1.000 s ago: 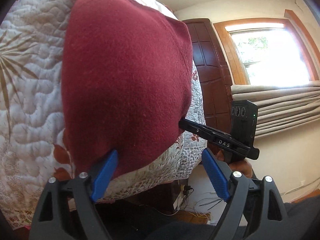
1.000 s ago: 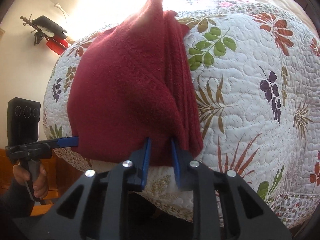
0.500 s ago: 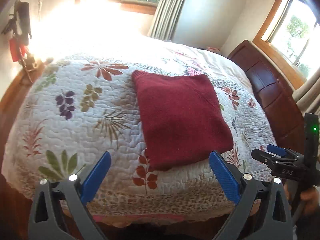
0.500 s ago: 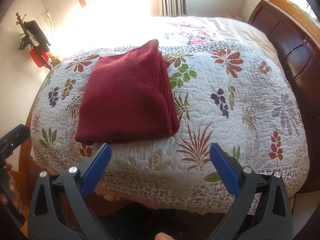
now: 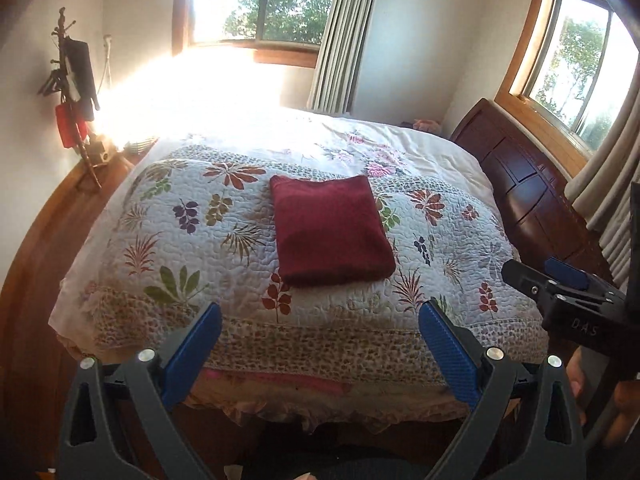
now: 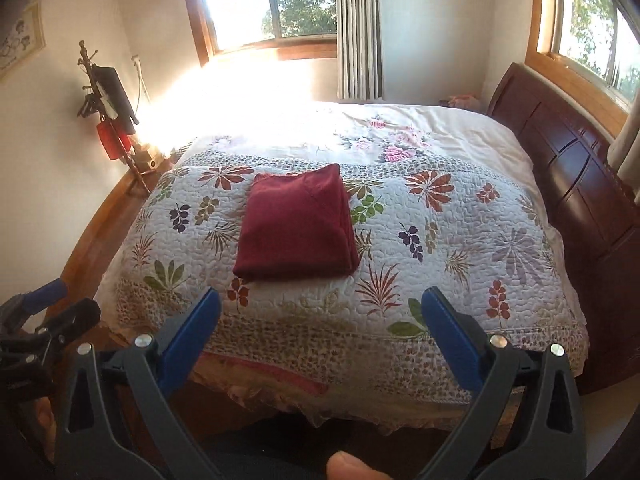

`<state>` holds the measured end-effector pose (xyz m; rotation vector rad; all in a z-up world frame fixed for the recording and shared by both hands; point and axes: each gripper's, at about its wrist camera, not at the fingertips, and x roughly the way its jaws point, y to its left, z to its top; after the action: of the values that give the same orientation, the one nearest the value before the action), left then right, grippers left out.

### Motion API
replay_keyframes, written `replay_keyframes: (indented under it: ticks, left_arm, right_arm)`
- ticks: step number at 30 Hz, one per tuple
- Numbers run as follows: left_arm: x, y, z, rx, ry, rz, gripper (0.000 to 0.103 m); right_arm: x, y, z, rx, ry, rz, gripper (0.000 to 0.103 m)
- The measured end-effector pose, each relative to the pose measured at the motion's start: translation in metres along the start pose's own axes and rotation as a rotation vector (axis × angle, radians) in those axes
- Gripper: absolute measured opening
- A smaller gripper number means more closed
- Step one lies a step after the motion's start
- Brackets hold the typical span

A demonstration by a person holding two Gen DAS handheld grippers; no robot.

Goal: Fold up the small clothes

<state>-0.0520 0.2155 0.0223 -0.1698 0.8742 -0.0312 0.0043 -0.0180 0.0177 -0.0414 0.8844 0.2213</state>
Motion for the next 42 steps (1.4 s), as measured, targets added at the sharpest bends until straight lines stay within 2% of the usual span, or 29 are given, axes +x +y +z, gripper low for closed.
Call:
replay_keyframes:
  ticks: [9, 23, 42]
  left_arm:
    - [-0.028, 0.008, -0.028, -0.009, -0.003, 0.01, 0.099]
    - [-0.035, 0.021, -0.038, -0.029, -0.014, 0.002, 0.099]
    - [-0.029, 0.013, -0.037, -0.007, 0.009, 0.003, 0.099]
  right_arm:
    - [-0.033, 0.029, -0.03, -0.017, -0.032, -0.001, 0.1]
    - [-0.047, 0.055, -0.039, -0.056, -0.053, -0.011, 0.1]
    - [-0.041, 0.045, -0.034, -0.034, -0.048, -0.025, 0.1]
